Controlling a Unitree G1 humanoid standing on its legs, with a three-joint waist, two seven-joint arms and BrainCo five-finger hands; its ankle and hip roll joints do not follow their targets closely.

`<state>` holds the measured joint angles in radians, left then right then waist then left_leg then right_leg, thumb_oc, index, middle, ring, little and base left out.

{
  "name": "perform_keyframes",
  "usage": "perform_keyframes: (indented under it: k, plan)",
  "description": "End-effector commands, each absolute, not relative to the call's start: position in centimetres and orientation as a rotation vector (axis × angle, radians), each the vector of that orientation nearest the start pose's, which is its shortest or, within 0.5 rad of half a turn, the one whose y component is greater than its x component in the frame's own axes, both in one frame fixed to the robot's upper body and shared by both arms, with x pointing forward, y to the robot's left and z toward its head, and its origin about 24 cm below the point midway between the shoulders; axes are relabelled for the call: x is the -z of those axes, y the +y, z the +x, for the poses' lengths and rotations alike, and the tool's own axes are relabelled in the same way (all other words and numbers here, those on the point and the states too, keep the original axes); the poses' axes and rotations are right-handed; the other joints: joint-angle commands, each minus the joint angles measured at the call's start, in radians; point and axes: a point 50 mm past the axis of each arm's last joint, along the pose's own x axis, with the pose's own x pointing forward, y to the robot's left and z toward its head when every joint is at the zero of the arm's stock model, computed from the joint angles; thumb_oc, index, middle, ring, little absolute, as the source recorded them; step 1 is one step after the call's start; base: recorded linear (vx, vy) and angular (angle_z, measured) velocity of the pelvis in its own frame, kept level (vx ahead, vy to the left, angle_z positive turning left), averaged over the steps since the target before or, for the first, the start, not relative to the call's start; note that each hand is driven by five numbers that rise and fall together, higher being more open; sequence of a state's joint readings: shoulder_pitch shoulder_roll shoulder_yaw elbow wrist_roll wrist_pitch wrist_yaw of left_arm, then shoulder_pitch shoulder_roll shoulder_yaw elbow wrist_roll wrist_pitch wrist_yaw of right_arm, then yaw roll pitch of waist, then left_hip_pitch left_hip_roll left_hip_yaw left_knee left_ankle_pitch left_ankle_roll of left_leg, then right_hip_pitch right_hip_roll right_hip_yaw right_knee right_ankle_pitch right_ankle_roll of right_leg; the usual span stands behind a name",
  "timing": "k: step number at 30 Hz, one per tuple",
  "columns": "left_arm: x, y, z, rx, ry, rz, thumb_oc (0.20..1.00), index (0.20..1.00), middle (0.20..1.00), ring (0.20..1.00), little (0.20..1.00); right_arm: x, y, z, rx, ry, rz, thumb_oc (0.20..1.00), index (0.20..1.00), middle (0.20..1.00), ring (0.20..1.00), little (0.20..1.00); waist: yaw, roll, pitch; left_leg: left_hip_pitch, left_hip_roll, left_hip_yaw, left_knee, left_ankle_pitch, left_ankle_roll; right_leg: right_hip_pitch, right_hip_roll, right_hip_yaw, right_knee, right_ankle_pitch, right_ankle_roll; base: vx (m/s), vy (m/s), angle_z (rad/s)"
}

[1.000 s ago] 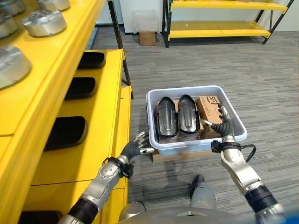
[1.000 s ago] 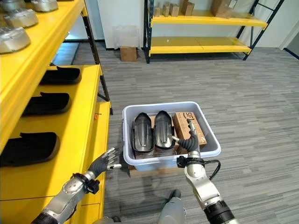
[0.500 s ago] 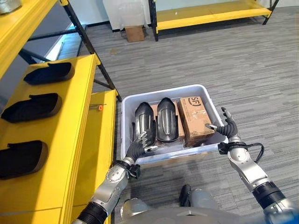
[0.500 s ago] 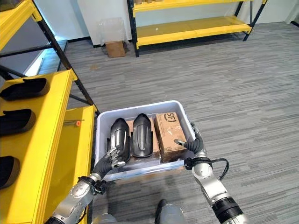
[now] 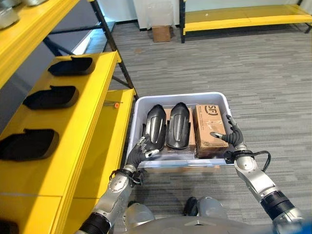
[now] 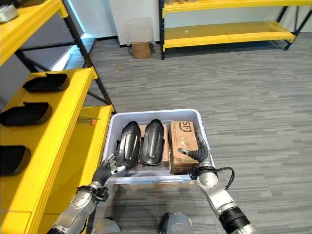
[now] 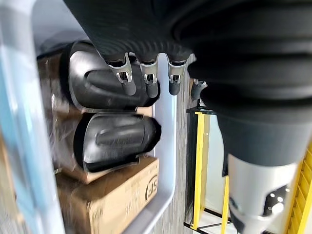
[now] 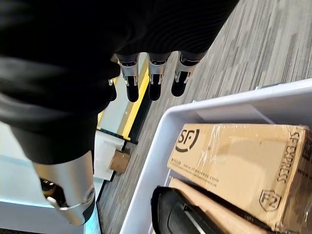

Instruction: Move parts from the plastic box to the shelf.

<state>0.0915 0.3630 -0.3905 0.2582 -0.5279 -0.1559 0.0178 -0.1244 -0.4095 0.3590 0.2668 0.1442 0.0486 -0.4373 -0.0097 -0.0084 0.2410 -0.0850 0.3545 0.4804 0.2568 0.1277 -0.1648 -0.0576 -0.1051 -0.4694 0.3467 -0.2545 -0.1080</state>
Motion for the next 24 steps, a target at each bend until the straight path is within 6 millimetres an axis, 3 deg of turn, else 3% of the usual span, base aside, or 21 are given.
perform_keyframes:
  k: [1, 7, 13, 24]
  plan:
    - [1.6, 16.5, 21.2, 0.176, 0.226, -0.158, 1.000, 1.000, 1.000, 1.000, 1.000, -2.1, -18.6, 26.5, 0.144, 0.120, -0.337, 1.000, 1.000, 1.000, 1.000, 1.000, 0.002, 0.044, 0.040, 0.078, -0.028, -0.066, -0.130, 0.014, 0.018, 0.115, -0.066, 0.102, -0.048, 0.063, 0.141, 0.14, 0.259, -0.78]
    - [1.9, 16.7, 20.8, 0.190, 0.234, -0.141, 1.000, 1.000, 1.000, 1.000, 1.000, -1.8, -18.6, 26.1, 0.146, 0.125, -0.305, 1.000, 1.000, 1.000, 1.000, 1.000, 0.006, 0.024, 0.029, 0.112, -0.079, -0.075, -0.180, -0.053, 0.037, 0.120, -0.067, 0.102, -0.089, 0.091, 0.159, 0.04, 0.104, -0.24]
    - [1.8, 16.3, 20.7, 0.233, 0.226, -0.156, 1.000, 1.000, 1.000, 1.000, 1.000, -2.2, -18.6, 26.4, 0.144, 0.114, -0.327, 1.000, 1.000, 1.000, 1.000, 1.000, 0.016, 0.024, 0.032, 0.099, -0.087, -0.079, -0.205, -0.035, 0.048, 0.104, -0.054, 0.103, -0.144, 0.140, 0.157, -0.02, 0.040, 0.11]
    - [1.0, 15.6, 21.7, 0.258, 0.192, -0.151, 1.000, 1.000, 1.000, 1.000, 1.000, -2.8, -18.4, 28.1, 0.148, 0.104, -0.349, 1.000, 1.000, 1.000, 1.000, 1.000, 0.037, 0.038, 0.075, 0.058, -0.102, -0.104, -0.191, -0.047, 0.057, 0.041, -0.057, 0.105, -0.095, 0.122, 0.151, -0.03, 0.018, 0.01]
